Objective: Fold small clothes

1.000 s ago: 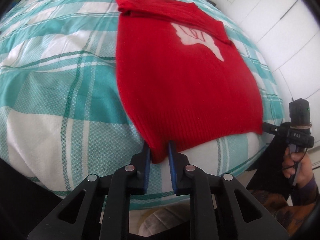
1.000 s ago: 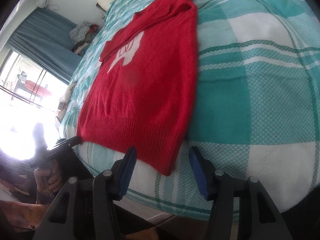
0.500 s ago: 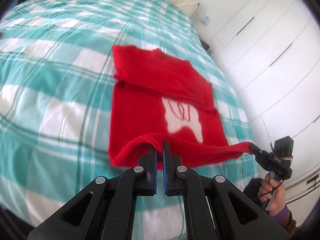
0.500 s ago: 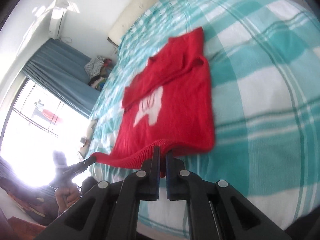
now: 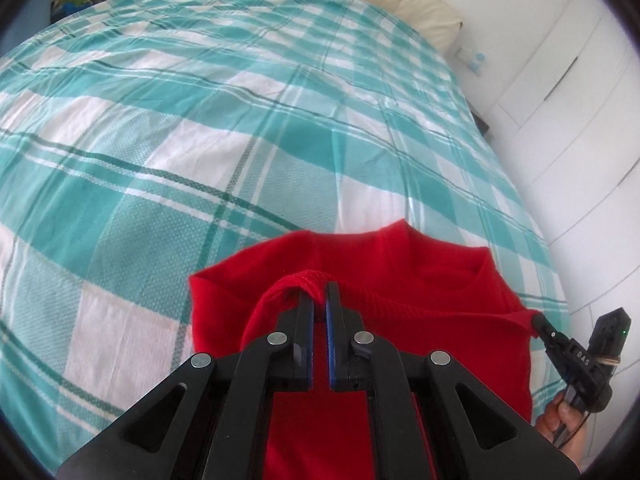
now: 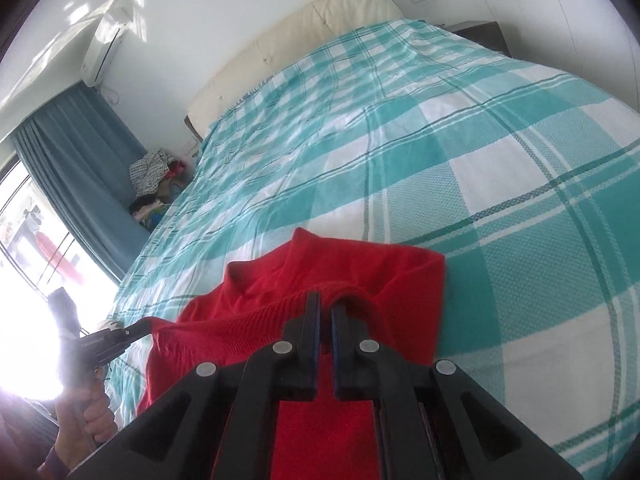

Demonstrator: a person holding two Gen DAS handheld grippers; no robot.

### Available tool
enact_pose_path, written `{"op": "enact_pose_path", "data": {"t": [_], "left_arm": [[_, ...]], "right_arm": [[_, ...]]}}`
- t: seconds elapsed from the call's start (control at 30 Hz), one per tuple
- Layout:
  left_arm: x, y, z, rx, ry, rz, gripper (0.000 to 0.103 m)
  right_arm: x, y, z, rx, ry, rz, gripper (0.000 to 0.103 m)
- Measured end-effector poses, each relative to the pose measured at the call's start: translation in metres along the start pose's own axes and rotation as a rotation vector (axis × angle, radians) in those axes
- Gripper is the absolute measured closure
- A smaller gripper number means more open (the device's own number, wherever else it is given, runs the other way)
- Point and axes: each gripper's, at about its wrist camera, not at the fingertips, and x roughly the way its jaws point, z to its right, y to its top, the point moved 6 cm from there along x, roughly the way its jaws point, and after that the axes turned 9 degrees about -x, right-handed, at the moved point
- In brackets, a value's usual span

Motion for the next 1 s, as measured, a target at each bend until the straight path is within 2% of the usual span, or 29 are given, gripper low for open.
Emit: {"op": "enact_pose_path", "data": {"t": [0.03, 0.1, 0.17, 0.2, 0.23, 0.27, 0.4, 0.53, 0.6, 0.73, 0.87, 1.0], "left_arm": [[0.010, 0.002, -0.002, -0.003, 0.015, -0.016, 0.098], [0.024, 0.010, -0.011, -0.053, 0.052, -0.042, 0.085], [0.022, 0.022, -0.021, -0.127, 0.054, -0.015, 0.038], [0.015, 0.029, -0.026, -0.156, 0.050, 0.020, 0.031], [0.007, 0.035, -0.030, -0.170, 0.056, 0.053, 0.027], [0.002, 0.039, -0.031, -0.169, 0.061, 0.070, 0.027], [-0.024, 0.036, -0.033, -0.094, 0.095, 0.093, 0.025], [-0.055, -0.002, -0.030, 0.040, 0.157, 0.100, 0.018], [-0.073, -0.030, -0.029, 0.109, 0.204, 0.118, 0.013], [-0.099, -0.090, -0.029, 0.198, 0.286, 0.146, 0.010], [-0.110, -0.129, -0.036, 0.201, 0.335, 0.174, 0.009], [-0.108, -0.145, -0.045, 0.189, 0.353, 0.199, 0.009]], "right_arm": [[0.010, 0.000, 0.006, 0.020, 0.007, -0.011, 0.099], [0.025, 0.002, 0.015, 0.050, 0.031, -0.021, 0.098], [0.027, 0.009, 0.021, 0.083, 0.055, 0.006, 0.092], [0.024, 0.012, 0.023, 0.097, 0.054, 0.030, 0.087], [0.017, 0.017, 0.024, 0.102, 0.042, 0.058, 0.072], [0.010, 0.022, 0.024, 0.100, 0.033, 0.080, 0.063], [-0.014, 0.032, 0.020, 0.055, 0.017, 0.102, 0.063], [-0.045, 0.015, 0.010, -0.022, -0.011, 0.076, 0.063], [-0.062, -0.007, 0.003, -0.081, -0.032, 0.050, 0.061], [-0.092, -0.060, -0.006, -0.186, -0.084, -0.011, 0.056], [-0.113, -0.109, -0.005, -0.269, -0.160, -0.043, 0.052], [-0.120, -0.136, 0.000, -0.292, -0.223, -0.063, 0.048]]}}
